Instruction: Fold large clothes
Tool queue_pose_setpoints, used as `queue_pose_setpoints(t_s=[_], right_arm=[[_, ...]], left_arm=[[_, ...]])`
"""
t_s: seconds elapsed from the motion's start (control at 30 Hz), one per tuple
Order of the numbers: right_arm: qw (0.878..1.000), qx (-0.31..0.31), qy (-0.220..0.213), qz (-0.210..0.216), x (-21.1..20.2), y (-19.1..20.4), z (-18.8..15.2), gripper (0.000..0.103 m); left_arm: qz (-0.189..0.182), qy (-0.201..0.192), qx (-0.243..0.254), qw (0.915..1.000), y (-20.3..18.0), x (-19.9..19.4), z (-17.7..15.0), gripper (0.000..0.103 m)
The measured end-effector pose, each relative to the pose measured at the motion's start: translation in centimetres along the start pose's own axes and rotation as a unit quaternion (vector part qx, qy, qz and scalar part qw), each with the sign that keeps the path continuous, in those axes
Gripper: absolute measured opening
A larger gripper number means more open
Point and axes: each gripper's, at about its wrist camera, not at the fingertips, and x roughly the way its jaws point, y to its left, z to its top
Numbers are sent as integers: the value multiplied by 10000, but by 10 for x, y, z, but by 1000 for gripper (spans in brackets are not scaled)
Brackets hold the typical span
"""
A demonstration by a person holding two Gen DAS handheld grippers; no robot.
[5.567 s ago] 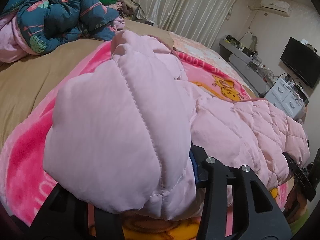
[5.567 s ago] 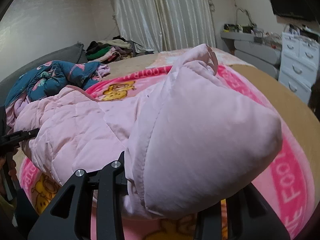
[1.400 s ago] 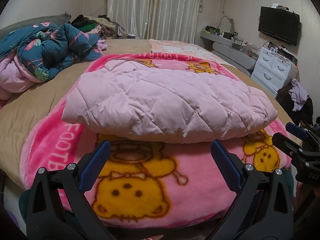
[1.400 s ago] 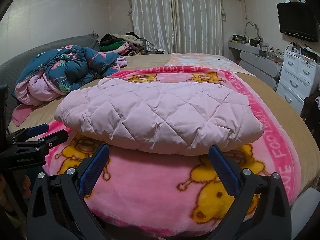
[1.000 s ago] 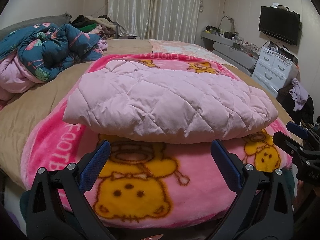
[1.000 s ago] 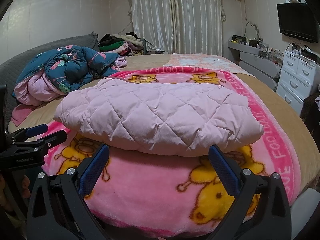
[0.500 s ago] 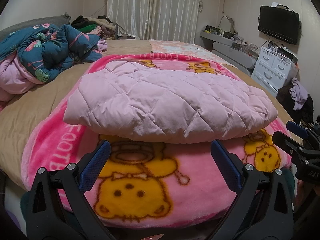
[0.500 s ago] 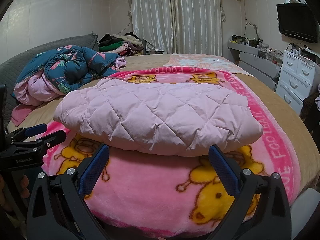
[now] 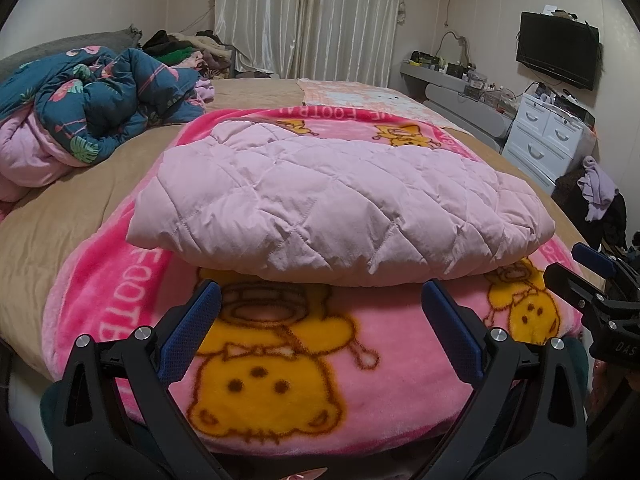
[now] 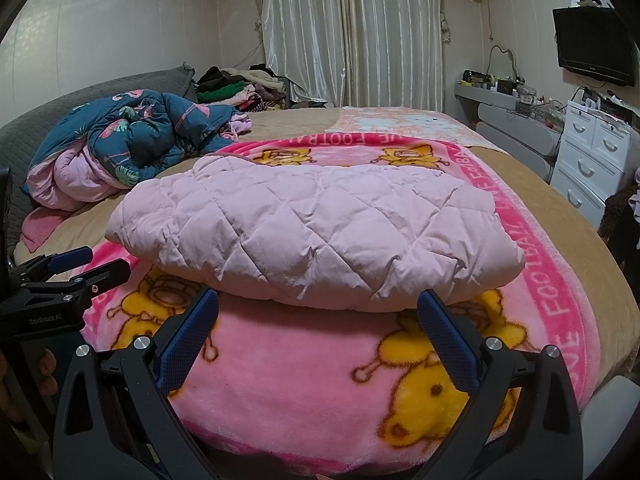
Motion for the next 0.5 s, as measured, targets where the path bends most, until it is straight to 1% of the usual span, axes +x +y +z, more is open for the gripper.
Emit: queue_pose_setpoints(t_s=[0.5], right_arm=[[10000, -6, 8, -2, 0, 0, 0, 99]], left_arm=[[-57, -25, -28, 10000, 0, 0, -1, 94]])
